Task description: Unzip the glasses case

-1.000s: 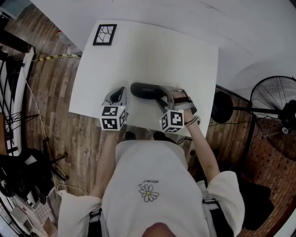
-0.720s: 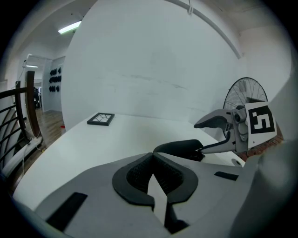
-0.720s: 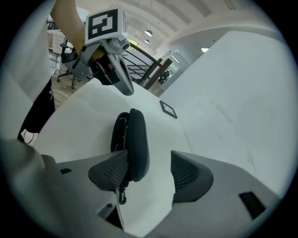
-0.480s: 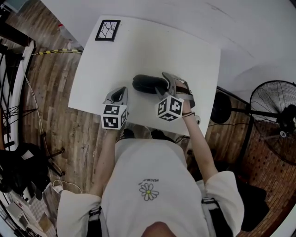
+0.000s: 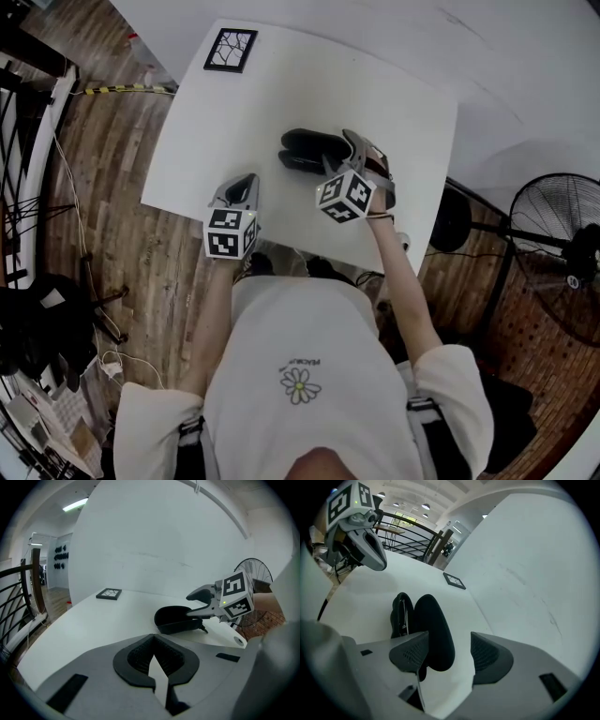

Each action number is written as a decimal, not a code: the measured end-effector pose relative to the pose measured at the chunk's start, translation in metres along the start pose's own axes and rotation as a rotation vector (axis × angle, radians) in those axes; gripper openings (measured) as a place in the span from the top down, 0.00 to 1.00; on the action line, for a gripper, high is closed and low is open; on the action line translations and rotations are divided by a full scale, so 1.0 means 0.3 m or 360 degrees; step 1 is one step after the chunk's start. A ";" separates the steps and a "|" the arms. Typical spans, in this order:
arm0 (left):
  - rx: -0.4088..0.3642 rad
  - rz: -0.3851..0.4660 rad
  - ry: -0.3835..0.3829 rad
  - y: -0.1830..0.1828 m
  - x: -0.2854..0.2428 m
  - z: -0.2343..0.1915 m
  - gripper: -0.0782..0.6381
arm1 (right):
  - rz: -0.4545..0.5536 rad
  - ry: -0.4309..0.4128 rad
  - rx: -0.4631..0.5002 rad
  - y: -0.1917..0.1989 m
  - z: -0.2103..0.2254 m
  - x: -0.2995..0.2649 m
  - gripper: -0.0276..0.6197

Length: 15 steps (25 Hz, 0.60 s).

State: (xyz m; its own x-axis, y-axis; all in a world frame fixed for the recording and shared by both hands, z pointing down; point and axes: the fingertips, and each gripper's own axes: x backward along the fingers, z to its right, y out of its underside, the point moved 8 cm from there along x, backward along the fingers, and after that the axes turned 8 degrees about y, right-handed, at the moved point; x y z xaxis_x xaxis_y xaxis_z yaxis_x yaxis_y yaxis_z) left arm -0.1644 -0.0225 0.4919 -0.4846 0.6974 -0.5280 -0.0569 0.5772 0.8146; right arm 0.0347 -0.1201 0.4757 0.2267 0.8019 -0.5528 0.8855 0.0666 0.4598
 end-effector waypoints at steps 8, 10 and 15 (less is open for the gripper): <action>-0.0041 0.0051 0.0050 -0.034 -0.006 0.028 0.87 | 0.0043 0.0067 -0.0076 -0.012 0.005 0.054 0.56; -0.0055 0.0087 0.0063 -0.053 -0.003 0.036 0.87 | 0.0069 0.0125 -0.0141 -0.019 0.019 0.081 0.56; -0.0102 0.0196 0.0097 -0.134 0.006 0.062 0.87 | 0.0133 0.0183 -0.0270 -0.038 0.050 0.140 0.56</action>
State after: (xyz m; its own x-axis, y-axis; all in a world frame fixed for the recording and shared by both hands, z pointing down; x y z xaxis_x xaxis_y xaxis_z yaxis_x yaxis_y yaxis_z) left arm -0.1468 -0.0366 0.4539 -0.5434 0.7330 -0.4092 -0.0485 0.4592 0.8870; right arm 0.0402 -0.0962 0.4368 0.2399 0.8707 -0.4293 0.7825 0.0884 0.6164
